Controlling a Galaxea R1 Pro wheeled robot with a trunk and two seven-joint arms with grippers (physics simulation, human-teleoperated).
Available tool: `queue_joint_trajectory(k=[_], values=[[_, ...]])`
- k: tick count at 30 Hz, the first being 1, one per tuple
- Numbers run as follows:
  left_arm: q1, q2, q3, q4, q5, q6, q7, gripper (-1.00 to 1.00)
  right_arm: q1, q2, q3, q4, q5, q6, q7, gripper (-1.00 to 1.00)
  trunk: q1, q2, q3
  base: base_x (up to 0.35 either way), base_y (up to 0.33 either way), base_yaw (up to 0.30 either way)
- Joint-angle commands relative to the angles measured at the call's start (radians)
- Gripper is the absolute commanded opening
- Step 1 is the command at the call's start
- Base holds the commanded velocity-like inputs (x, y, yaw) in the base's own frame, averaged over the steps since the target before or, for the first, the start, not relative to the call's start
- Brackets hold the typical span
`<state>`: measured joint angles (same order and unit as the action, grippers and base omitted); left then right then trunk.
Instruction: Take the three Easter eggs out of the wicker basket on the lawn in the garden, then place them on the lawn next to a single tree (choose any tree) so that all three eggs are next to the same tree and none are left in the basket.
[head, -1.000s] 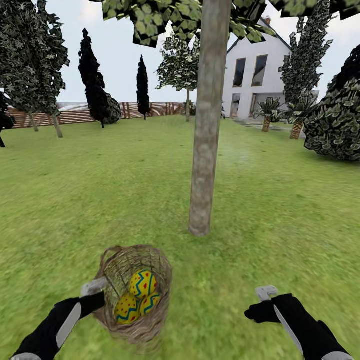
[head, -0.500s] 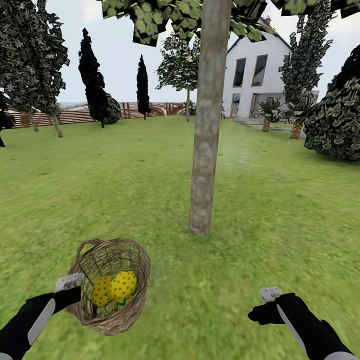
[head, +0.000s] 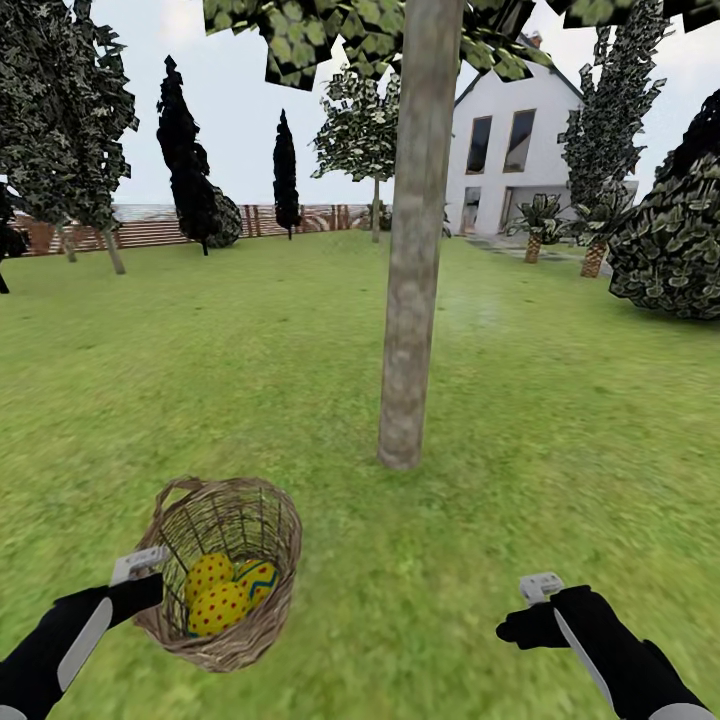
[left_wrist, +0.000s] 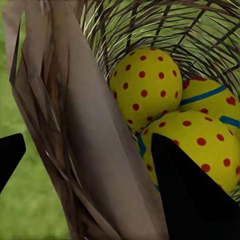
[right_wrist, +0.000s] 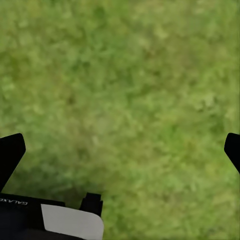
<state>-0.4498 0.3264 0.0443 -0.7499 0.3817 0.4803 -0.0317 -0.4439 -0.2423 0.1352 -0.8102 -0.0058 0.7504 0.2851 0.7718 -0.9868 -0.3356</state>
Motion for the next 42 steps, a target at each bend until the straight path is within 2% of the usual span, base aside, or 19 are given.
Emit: queue_joint_trajectory(k=[1,5,6,7,9,10,11,42], values=[[-0.001,-0.001,0.003,-0.002,0.005,0.006,-0.003,-1.0,-0.001,-0.001,0.003,-0.001,0.0,0.004,0.002,1.0,0.004,-0.008,-0.004,0.0,0.0,0.0],[-0.001,-0.003,0.003,0.0,0.005,0.006,-0.002,-1.0,0.0,-0.007,-0.002,-0.004,-0.002,-0.002,0.002,1.0,0.019,-0.036,-0.017,0.0,0.0,0.0],[-0.001,-0.003,0.002,0.001,0.005,0.006,-0.002,-1.0,-0.001,-0.021,-0.037,-0.019,-0.002,-0.007,0.001,1.0,0.023,-0.043,-0.02,0.0,0.0,0.0],[-0.001,-0.003,0.002,0.001,0.005,0.006,-0.002,-1.0,-0.001,-0.039,-0.114,-0.044,0.0,-0.036,0.002,1.0,0.027,-0.05,-0.023,0.0,0.0,0.0],[-0.001,-0.004,0.002,0.005,0.006,0.006,-0.001,-1.0,-0.001,-0.059,-0.254,-0.059,0.002,-0.132,0.002,1.0,0.035,-0.064,-0.029,0.0,0.0,0.0],[-0.001,-0.004,0.001,0.006,0.006,0.006,-0.001,-1.0,-0.001,-0.074,-0.29,-0.06,0.003,-0.146,0.004,1.0,0.039,-0.071,-0.033,0.0,0.0,0.0],[-0.001,-0.005,0.001,0.006,0.007,0.006,-0.001,-1.0,-0.001,-0.088,-0.306,-0.061,0.003,-0.151,0.005,1.0,0.042,-0.078,-0.036,0.0,0.0,0.0],[-0.001,-0.006,0.002,0.006,0.009,0.006,0.0,-1.0,0.0,-0.082,-0.287,-0.052,0.006,-0.151,0.005,1.0,0.161,-0.295,-0.133,0.0,0.0,0.0]])
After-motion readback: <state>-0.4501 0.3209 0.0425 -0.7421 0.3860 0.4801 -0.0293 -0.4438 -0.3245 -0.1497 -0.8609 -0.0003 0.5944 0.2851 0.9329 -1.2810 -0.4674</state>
